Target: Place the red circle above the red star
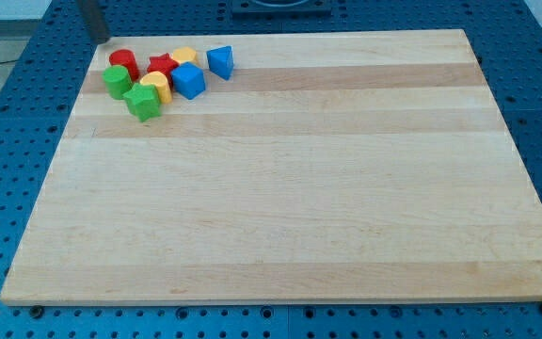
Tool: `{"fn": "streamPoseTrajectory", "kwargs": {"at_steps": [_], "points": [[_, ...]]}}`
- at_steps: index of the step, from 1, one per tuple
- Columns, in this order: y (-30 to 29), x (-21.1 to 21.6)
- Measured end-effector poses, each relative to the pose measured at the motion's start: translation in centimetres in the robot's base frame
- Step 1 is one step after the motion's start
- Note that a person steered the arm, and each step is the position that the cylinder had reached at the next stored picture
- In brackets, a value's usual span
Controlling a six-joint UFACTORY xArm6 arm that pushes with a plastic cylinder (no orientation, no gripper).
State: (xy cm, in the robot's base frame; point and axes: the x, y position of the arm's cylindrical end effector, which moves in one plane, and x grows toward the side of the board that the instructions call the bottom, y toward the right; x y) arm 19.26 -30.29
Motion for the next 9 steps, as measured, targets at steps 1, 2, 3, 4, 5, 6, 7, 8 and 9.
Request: {"fn": "streamPoseTrajectory", "kwargs": {"at_steps": [1, 2, 3, 4, 5, 6, 7, 8, 9], "points": [[-0.1, 0.4], [-0.2, 6.2], [-0.2, 8.9], [2.1, 9.2], [3.7, 8.9], [5.8, 7.6], [7.0, 6.9], [3.6, 6.9], [-0.2, 7.1]]}}
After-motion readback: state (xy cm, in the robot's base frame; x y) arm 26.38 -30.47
